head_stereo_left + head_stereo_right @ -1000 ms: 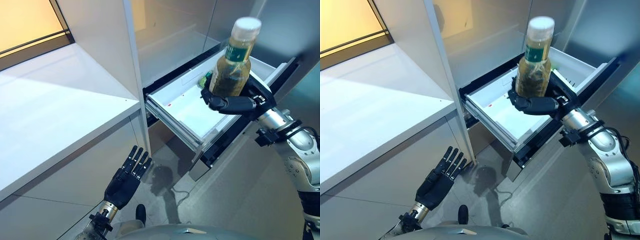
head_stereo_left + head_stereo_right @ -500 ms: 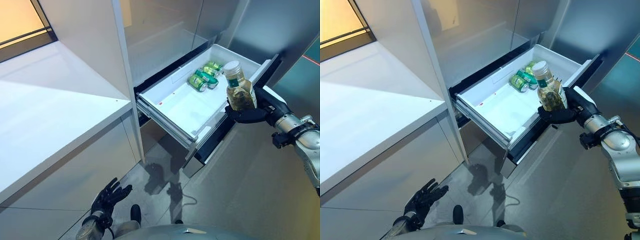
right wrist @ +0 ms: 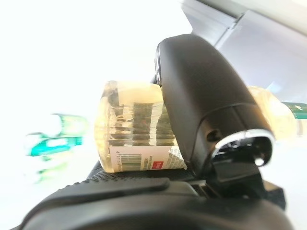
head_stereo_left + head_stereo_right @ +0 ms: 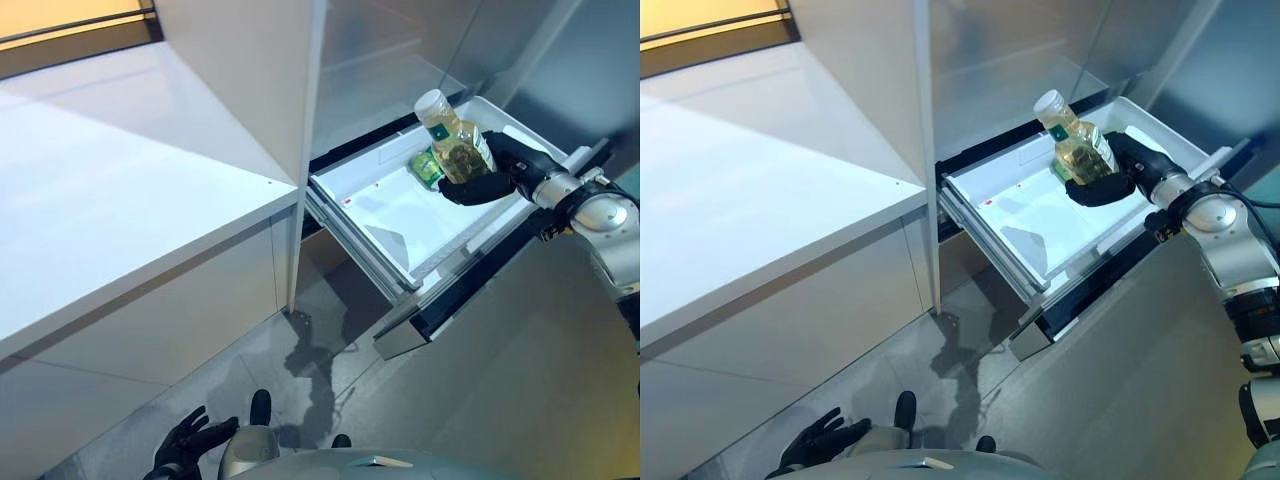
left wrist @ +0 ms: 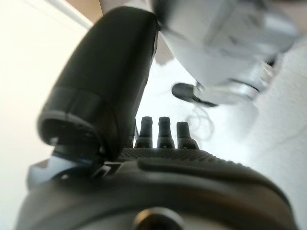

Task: Put drinks into fridge and close the fridge

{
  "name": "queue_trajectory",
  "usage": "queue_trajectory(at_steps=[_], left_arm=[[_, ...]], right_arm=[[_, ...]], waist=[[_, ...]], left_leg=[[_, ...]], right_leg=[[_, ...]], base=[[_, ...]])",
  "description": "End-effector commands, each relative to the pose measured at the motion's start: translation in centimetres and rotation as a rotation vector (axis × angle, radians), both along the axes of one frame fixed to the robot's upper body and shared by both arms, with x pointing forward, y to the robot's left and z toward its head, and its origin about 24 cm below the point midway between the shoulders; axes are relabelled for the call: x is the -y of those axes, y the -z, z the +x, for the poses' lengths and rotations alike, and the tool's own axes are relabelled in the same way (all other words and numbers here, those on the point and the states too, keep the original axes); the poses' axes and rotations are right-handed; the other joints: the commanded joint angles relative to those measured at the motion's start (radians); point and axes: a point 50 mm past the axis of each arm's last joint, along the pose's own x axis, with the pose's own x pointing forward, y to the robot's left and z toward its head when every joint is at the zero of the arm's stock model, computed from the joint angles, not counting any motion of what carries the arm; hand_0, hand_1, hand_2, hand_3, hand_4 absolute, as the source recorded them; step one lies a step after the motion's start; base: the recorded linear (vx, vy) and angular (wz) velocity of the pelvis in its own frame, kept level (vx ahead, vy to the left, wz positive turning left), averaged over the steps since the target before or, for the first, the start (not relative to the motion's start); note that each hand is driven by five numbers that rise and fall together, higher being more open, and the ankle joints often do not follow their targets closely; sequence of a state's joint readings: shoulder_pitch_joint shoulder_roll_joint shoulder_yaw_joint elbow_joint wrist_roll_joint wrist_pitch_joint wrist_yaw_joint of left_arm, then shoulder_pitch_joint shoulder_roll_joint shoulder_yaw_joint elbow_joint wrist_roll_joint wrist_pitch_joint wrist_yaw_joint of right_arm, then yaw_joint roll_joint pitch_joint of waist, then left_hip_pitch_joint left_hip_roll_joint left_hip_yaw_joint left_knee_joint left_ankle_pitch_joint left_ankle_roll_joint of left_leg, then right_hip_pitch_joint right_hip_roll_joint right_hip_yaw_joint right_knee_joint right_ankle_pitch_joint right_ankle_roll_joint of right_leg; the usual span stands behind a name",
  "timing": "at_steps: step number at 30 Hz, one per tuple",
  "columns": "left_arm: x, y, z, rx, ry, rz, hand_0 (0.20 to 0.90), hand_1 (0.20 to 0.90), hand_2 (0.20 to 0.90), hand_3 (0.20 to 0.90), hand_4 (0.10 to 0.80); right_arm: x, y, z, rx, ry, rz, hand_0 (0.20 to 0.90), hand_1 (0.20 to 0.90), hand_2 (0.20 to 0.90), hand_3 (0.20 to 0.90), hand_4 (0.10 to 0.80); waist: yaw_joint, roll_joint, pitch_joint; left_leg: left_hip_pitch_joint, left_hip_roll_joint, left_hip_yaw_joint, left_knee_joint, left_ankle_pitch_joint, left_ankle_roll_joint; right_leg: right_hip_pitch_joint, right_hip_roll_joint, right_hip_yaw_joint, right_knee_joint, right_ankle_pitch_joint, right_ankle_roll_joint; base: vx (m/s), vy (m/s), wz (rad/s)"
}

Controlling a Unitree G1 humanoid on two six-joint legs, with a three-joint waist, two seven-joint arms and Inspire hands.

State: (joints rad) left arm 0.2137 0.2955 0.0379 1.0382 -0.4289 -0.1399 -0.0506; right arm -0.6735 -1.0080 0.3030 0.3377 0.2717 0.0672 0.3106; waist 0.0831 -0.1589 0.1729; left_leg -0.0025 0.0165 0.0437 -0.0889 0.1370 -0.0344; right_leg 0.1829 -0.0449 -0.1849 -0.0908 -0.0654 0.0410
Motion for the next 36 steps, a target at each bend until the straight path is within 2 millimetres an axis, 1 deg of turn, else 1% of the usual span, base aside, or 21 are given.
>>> queue_trajectory(at_steps=[1, 4, 7, 8, 10, 11, 12, 15, 17, 22, 25, 29, 30, 33, 36], left_arm=[[-1.5, -0.6, -0.5, -0.013, 0.093, 0.084, 0.9, 0.9, 0.9, 0.9, 0.8], [-1.2, -0.6, -0.4, -0.014, 0.116, 0.092, 0.9, 0.9, 0.9, 0.9, 0.8], [-1.3, -0.8, -0.2, -0.012, 0.138, 0.112, 0.9, 0.9, 0.9, 0.9, 0.8], [-1.4, -0.8, 0.0, -0.012, 0.14, 0.12, 0.9, 0.9, 0.9, 0.9, 0.8], [-1.5, -0.9, 0.2, -0.008, 0.139, 0.132, 0.9, 0.9, 0.9, 0.9, 0.8], [-1.7, -1.0, 0.5, -0.005, 0.142, 0.141, 0.9, 0.9, 0.9, 0.9, 0.8], [-1.8, -1.1, 0.8, -0.001, 0.149, 0.149, 0.9, 0.9, 0.9, 0.9, 0.8], [-2.1, -1.5, 1.7, 0.021, 0.166, 0.16, 0.9, 0.9, 0.9, 0.9, 0.8], [-2.2, -1.8, 2.6, 0.047, 0.182, 0.171, 0.9, 0.9, 0.9, 0.9, 0.8], [-2.1, -2.2, 4.3, 0.093, 0.216, 0.185, 0.9, 0.9, 0.9, 0.9, 0.8], [-1.7, -2.3, 4.7, 0.113, 0.226, 0.193, 0.9, 0.9, 0.9, 0.9, 0.8], [-1.4, -2.3, 4.8, 0.118, 0.237, 0.186, 0.9, 0.9, 0.9, 0.9, 0.8], [-1.6, -2.4, 4.9, 0.123, 0.234, 0.178, 0.9, 0.9, 0.9, 0.9, 0.8], [-2.4, -3.0, 6.2, 0.136, 0.205, 0.135, 0.9, 0.9, 0.9, 0.9, 0.8], [-2.7, -3.4, 7.4, 0.145, 0.179, 0.11, 0.9, 0.9, 0.9, 0.9, 0.8]], right_arm=[[-0.7, -11.1, -0.8, 0.385, -0.043, -0.059, 0.3, 0.3, 0.3, 0.2, 0.1], [-0.5, -9.8, 0.1, 0.295, -0.005, -0.099, 0.3, 0.3, 0.3, 0.2, 0.1], [0.6, -7.6, 1.2, 0.153, 0.079, -0.094, 0.3, 0.3, 0.3, 0.2, 0.1], [1.2, -6.5, 1.5, 0.094, 0.115, -0.089, 0.3, 0.3, 0.3, 0.2, 0.1], [1.9, -4.9, 2.0, 0.024, 0.169, -0.1, 0.3, 0.3, 0.3, 0.2, 0.1], [2.4, -3.8, 2.3, -0.037, 0.202, -0.097, 0.3, 0.3, 0.3, 0.2, 0.1], [2.6, -3.2, 2.5, -0.067, 0.222, -0.09, 0.3, 0.3, 0.3, 0.2, 0.1], [3.1, -2.2, 2.9, -0.119, 0.267, -0.068, 0.3, 0.3, 0.3, 0.2, 0.1], [3.7, -1.4, 3.1, -0.161, 0.313, -0.052, 0.3, 0.3, 0.3, 0.2, 0.1], [4.9, -0.6, 3.2, -0.211, 0.396, -0.028, 0.3, 0.3, 0.3, 0.2, 0.1], [5.7, 0.3, 3.1, -0.269, 0.435, -0.01, 0.3, 0.3, 0.3, 0.2, 0.1], [6.2, 0.7, 3.1, -0.296, 0.474, -0.01, 0.3, 0.3, 0.3, 0.2, 0.1], [6.3, 0.6, 3.1, -0.296, 0.48, -0.013, 0.3, 0.3, 0.3, 0.2, 0.1], [6.4, 0.1, 3.3, -0.306, 0.497, -0.061, 0.3, 0.3, 0.3, 0.2, 0.1], [6.6, -0.5, 3.4, -0.335, 0.525, -0.073, 0.3, 0.3, 0.3, 0.2, 0.1]], waist=[[0.038, -0.036, -0.086], [0.057, -0.05, -0.074], [0.077, -0.063, -0.058], [0.083, -0.066, -0.05], [0.093, -0.067, -0.037], [0.101, -0.07, -0.028], [0.107, -0.072, -0.018], [0.123, -0.072, 0.012], [0.134, -0.07, 0.041], [0.154, -0.061, 0.1], [0.168, -0.057, 0.129], [0.183, -0.052, 0.146], [0.182, -0.045, 0.147], [0.169, -0.012, 0.15], [0.166, 0.011, 0.154]], left_leg=[[0.084, -0.011, 0.014, 0.002, -0.179, 0.02], [0.076, -0.01, 0.001, 0.002, -0.176, 0.02], [0.064, -0.008, -0.013, 0.002, -0.17, 0.02], [0.06, -0.008, -0.017, 0.002, -0.168, 0.02], [0.05, -0.008, -0.026, 0.002, -0.163, 0.021], [0.043, -0.008, -0.033, 0.002, -0.16, 0.022], [0.035, -0.008, -0.036, 0.002, -0.157, 0.022], [0.013, -0.009, -0.046, 0.002, -0.15, 0.022], [-0.009, -0.007, -0.051, 0.002, -0.144, 0.022], [-0.062, -0.008, -0.066, 0.003, -0.127, 0.022], [-0.086, -0.009, -0.072, 0.005, -0.12, 0.018], [-0.104, -0.013, -0.083, 0.006, -0.114, 0.015], [-0.108, -0.014, -0.084, 0.006, -0.112, 0.014], [-0.118, -0.021, -0.077, 0.004, -0.105, 0.015], [-0.13, -0.026, -0.076, 0.008, -0.103, 0.017]], right_leg=[[-0.099, 0.045, 0.024, 0.004, 0.089, 0.048], [-0.1, 0.046, 0.018, 0.004, 0.091, 0.048], [-0.104, 0.048, 0.011, 0.004, 0.096, 0.047], [-0.107, 0.048, 0.009, 0.004, 0.098, 0.046], [-0.112, 0.049, 0.006, 0.004, 0.102, 0.045], [-0.117, 0.051, 0.005, 0.004, 0.105, 0.044], [-0.123, 0.052, 0.004, 0.004, 0.108, 0.043], [-0.14, 0.054, 0.001, 0.004, 0.115, 0.041], [-0.158, 0.053, -0.005, 0.004, 0.121, 0.041], [-0.197, 0.052, -0.021, 0.004, 0.133, 0.038], [-0.214, 0.047, -0.04, 0.004, 0.137, 0.038], [-0.224, 0.046, -0.053, 0.004, 0.137, 0.036], [-0.228, 0.045, -0.054, 0.004, 0.136, 0.035], [-0.247, 0.04, -0.051, 0.006, 0.136, 0.031], [-0.258, 0.037, -0.046, 0.011, 0.133, 0.028]], base=[[0.088, -0.082, 0.15], [0.072, -0.088, 0.17], [0.043, -0.086, 0.14], [0.018, -0.082, 0.23], [0.008, -0.08, 0.21], [-0.018, -0.092, 0.17], [-0.033, -0.086, 0.16], [-0.075, -0.081, 0.15], [-0.142, -0.081, 0.14], [-0.144, -0.066, 0.09], [-0.092, -0.065, 0.09], [-0.035, -0.041, 0.04], [-0.045, 0.069, 0.07], [-0.056, 0.131, 0.03], [-0.023, 0.098, -0.02]])
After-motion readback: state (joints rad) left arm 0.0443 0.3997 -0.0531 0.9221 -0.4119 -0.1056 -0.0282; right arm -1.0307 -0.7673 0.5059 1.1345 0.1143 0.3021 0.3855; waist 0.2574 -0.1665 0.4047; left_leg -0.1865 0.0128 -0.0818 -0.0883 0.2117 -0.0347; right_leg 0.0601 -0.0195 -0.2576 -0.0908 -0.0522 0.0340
